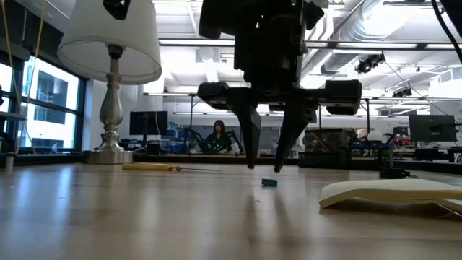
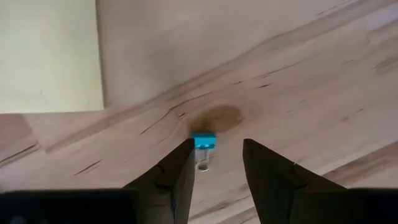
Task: Pick and place office supplies into organizer
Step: Put the green binder clip into the mesh desk organizer
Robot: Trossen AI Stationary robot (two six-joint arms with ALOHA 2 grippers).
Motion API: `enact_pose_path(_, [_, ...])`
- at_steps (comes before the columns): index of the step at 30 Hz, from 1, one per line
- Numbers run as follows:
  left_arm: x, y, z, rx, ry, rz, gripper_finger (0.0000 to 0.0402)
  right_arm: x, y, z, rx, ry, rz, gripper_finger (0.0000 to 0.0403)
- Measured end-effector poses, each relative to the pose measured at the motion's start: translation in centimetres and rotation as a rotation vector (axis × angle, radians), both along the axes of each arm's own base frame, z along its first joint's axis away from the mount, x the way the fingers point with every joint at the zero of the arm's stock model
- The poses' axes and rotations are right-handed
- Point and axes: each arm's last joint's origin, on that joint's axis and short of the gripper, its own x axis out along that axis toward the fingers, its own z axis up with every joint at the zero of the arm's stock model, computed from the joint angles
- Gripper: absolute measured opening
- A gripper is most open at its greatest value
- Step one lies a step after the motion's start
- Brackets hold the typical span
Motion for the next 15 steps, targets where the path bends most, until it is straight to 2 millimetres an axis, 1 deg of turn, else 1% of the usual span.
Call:
enact_pose_path(6, [0.0,0.0,0.0,0.000,-0.001,0.000,0.0154,0.2,-0.3,-1.3,-0.004,0.042,-0.027,0.0118])
enact_pose_path(15, [0.0,0.0,0.0,0.015,-0.001,-0.003,0.0154,0.0,-0.3,-1.4,-0.027,0.053,-0.026,0.0102])
